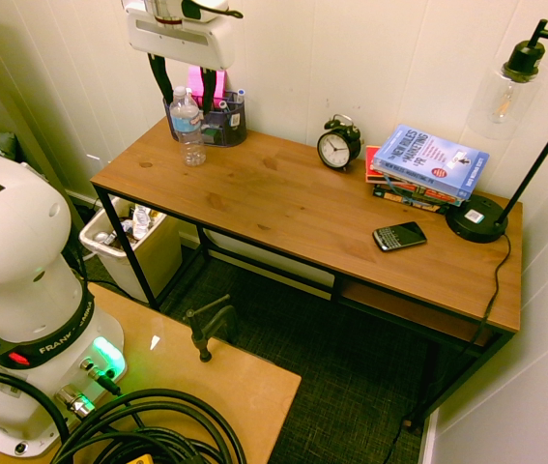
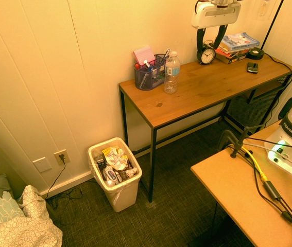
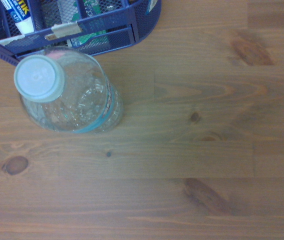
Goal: Throw the bottle in the trash bin
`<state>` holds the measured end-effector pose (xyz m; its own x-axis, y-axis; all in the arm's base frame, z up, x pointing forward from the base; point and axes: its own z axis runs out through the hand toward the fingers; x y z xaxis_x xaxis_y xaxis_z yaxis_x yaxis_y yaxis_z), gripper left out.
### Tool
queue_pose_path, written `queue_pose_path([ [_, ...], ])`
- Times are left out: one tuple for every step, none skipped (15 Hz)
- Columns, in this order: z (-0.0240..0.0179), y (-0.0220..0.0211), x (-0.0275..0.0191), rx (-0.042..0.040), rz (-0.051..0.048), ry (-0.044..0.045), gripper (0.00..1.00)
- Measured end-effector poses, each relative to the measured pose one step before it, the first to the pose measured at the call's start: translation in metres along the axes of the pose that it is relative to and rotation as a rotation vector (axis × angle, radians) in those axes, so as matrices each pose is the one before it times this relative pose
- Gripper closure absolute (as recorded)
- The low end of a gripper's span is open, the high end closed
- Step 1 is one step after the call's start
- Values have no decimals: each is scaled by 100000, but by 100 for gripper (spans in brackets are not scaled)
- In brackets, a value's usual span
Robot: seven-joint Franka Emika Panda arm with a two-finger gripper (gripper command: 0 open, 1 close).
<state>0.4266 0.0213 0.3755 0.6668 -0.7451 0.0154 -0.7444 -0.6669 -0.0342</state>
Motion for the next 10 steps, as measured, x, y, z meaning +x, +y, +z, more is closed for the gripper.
queue_pose_path([
  [63,27,18,-258,-295,92,0],
  [70,42,17,-426,-662,389,0],
  [23,-150,-165,-100,-646,141,0],
  [16,-405,-400,265,-1298,170,0],
  [-29,-681,-587,465,-1994,535,0],
  [-112,-916,-726,248,-2661,465,0],
  [-126,-1186,-512,199,-2081,415,0],
  [-45,-1347,-213,230,-1604,44,0],
  [211,-1460,42,-25,-1277,-408,0],
  [405,-1626,226,-272,-1122,-604,0],
])
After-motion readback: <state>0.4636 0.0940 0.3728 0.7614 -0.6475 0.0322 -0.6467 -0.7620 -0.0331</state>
